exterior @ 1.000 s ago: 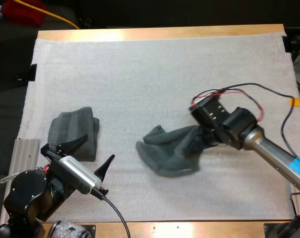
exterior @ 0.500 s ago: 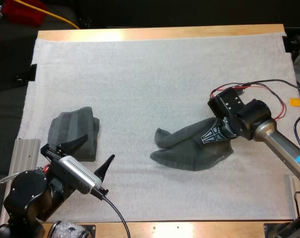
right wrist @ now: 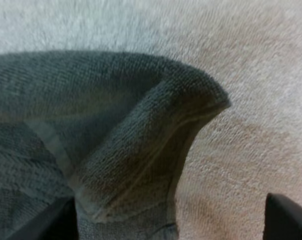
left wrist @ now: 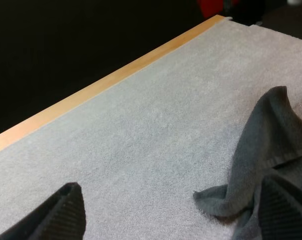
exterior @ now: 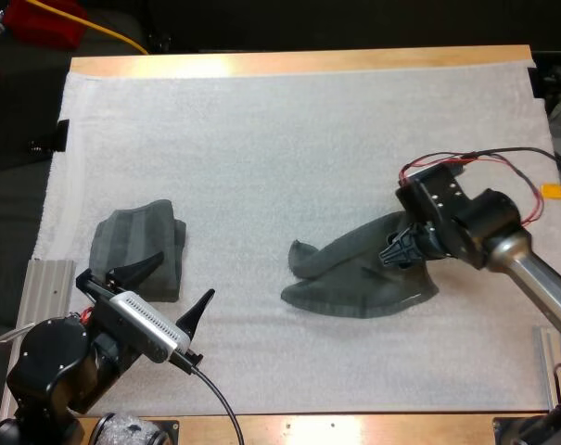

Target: Pick towel from pile, fold and stack

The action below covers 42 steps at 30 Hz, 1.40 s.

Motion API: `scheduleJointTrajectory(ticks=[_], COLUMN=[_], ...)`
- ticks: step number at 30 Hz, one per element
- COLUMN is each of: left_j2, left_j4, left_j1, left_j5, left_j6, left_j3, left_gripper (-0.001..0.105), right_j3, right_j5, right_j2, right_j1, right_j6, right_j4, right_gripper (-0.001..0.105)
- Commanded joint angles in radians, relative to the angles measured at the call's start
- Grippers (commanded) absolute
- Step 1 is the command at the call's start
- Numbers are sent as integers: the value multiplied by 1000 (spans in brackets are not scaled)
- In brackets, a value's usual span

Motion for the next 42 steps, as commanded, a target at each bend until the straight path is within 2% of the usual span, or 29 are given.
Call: scheduleJointTrajectory(ticks=[1, 15, 26, 33, 37, 42], left_j2=[2, 2, 2, 2, 2, 2], left_j4=[-5, -5, -5, 12, 54, 93], left_j1=[-4, -4, -4, -4, -4, -4], left_j5=[-11, -11, -11, -7, -2, -2], left_j6=[-9, -9, -9, -16, -32, -32], left_j3=[-4, -4, -4, -4, -4, -4], left_gripper=[69, 69, 69, 69, 69, 69], right_j3=[-1, 5, 196, 261, 271, 275], right_j5=[6, 2, -37, -41, -102, -225], right_j2=[-18, -139, -282, -365, -398, -416], right_j1=[-1, -1, -1, -10, -57, -172], right_j6=[7, 67, 156, 223, 240, 244], right_j4=[19, 137, 110, 99, 87, 44], right_gripper=[71, 71, 71, 71, 71, 71])
